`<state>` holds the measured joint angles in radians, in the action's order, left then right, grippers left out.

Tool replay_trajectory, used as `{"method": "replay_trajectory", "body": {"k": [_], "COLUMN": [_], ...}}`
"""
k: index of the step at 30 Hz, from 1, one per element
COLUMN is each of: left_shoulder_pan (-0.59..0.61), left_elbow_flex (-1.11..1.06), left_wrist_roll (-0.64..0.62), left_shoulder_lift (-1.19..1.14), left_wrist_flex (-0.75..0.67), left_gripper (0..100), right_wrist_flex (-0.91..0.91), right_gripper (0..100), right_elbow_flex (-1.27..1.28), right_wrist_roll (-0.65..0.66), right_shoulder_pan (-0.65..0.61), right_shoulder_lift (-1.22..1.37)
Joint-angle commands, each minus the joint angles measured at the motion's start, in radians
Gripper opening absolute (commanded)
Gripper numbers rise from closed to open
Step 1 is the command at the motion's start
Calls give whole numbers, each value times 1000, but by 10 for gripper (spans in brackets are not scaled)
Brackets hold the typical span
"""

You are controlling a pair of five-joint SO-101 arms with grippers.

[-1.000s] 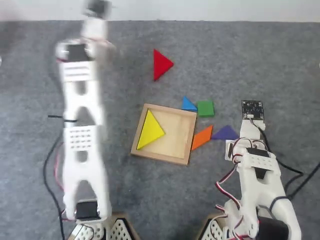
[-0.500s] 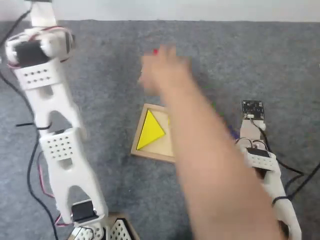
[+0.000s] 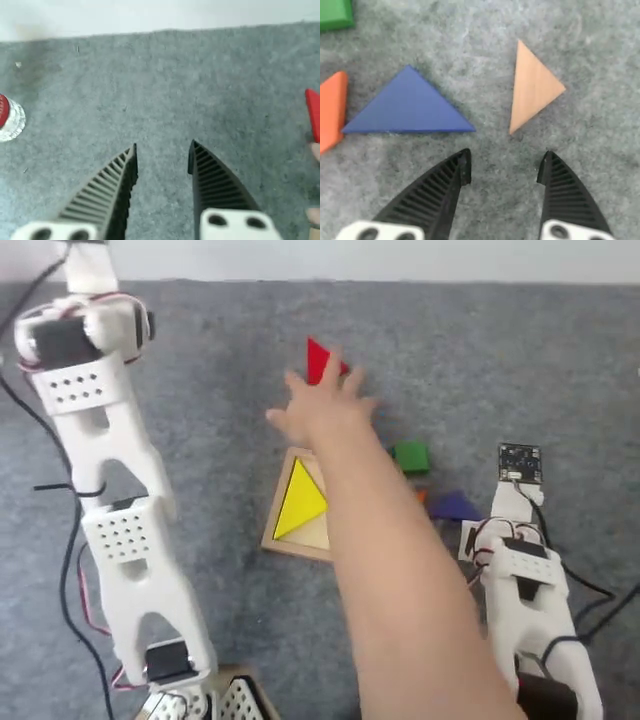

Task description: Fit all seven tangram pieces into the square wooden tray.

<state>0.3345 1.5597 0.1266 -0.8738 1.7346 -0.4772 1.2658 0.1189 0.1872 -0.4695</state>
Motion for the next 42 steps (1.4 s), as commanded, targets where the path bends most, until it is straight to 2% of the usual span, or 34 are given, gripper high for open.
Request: {"method": "replay_trajectory", "body": {"k": [1,10,42], "left_shoulder_pan": [0,18,17], "left_elbow_flex": [-30,-31,-28], "left_wrist_roll": [9,95,94], "left_shoulder_lift": [83,83,101], "left_wrist_flex": [21,21,21], "left_gripper": [166,166,166], "right_wrist_flex": [18,18,18], "right_gripper": [238,238,238], "right_elbow_flex": [-8,-8,-6], "right_wrist_roll": [3,8,3], "right_shoulder_pan": [8,10,4], "right_shoulder_lift": [-36,-36,-36]}}
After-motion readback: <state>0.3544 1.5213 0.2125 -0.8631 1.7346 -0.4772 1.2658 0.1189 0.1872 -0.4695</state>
